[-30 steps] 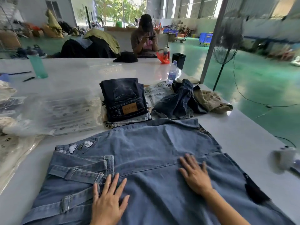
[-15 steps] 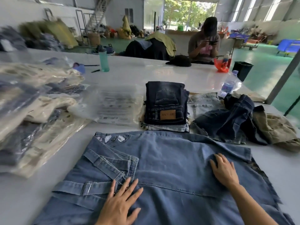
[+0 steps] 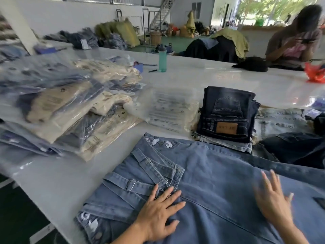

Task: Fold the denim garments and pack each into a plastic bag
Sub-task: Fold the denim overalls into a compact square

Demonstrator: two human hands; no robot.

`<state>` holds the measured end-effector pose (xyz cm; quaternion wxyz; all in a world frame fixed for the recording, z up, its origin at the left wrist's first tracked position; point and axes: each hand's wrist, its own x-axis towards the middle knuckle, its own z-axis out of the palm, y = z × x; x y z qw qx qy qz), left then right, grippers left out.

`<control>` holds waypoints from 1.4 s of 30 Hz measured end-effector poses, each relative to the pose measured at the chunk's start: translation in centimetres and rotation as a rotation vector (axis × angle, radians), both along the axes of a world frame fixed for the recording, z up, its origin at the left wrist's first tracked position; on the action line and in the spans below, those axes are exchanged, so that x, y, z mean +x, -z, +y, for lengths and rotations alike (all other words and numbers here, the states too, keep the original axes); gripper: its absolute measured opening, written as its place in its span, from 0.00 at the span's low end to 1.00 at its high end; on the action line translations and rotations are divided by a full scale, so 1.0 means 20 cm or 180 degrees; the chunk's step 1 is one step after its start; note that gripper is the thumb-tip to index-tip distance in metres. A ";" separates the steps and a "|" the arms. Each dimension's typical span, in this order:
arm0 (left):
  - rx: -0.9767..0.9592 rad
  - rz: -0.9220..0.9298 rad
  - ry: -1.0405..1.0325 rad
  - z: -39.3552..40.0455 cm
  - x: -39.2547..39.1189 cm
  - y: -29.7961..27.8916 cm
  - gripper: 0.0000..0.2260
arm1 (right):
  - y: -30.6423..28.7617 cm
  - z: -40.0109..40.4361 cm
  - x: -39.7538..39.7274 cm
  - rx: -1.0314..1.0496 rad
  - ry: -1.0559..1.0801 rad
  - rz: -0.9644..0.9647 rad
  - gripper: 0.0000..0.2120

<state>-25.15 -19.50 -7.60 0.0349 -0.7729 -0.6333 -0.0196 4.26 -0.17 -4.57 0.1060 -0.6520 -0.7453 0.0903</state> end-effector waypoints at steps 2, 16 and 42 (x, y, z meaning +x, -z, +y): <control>0.0036 0.0117 -0.0058 -0.01 0.01 -0.03 0.25 | 0.03 -0.11 -0.11 -0.0376 -0.0478 -0.0379 0.26; -0.0243 -0.2034 -0.3462 0.03 -0.81 -0.24 0.30 | -0.03 -0.93 -1.15 -0.0228 -0.1152 0.1319 0.29; -0.2372 -0.5703 -0.2046 0.15 -1.02 -0.29 0.25 | 0.11 -0.87 -1.38 0.0190 0.0111 0.0351 0.26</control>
